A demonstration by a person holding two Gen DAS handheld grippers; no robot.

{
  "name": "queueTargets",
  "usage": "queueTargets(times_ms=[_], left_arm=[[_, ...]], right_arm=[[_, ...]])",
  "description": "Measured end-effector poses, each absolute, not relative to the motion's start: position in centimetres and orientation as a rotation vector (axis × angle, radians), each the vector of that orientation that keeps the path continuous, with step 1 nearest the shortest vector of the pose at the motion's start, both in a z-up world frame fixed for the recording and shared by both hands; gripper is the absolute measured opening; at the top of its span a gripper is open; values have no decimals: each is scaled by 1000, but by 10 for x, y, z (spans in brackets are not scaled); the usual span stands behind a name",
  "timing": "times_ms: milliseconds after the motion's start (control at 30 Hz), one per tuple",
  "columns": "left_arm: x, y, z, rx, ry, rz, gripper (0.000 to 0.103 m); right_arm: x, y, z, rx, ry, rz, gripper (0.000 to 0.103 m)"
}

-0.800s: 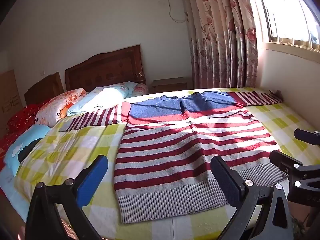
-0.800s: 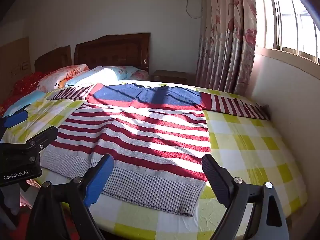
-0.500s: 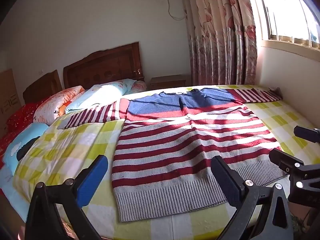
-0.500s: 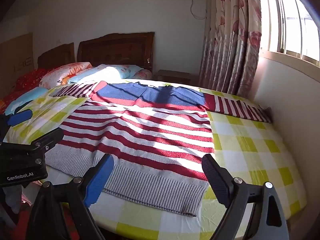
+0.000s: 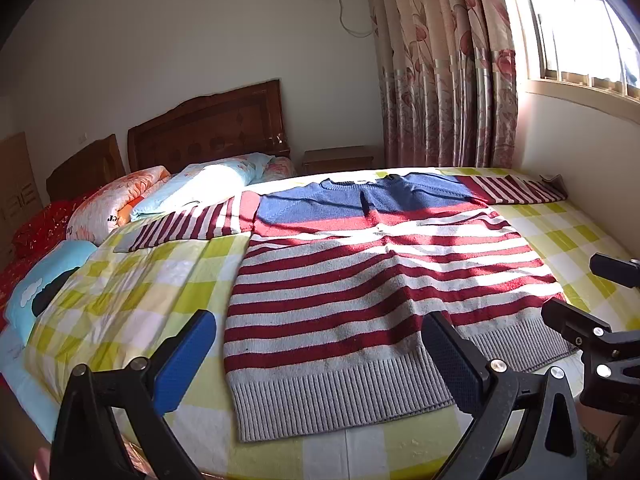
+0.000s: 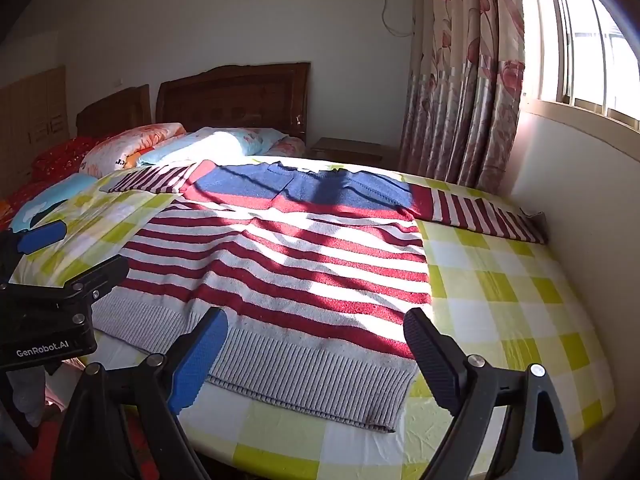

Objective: Fold small clothes

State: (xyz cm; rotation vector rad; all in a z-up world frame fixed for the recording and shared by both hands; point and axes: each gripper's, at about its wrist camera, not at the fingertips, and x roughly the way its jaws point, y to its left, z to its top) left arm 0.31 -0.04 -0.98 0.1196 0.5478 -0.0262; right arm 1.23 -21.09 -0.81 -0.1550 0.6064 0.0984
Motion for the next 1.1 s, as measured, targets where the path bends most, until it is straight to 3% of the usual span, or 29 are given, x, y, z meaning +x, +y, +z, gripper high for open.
queueTargets(times_ms=[1100], left_arm=[[5, 2, -14, 121, 564, -30, 103]], right_arm=[[15, -209, -11, -151, 623, 108, 92]])
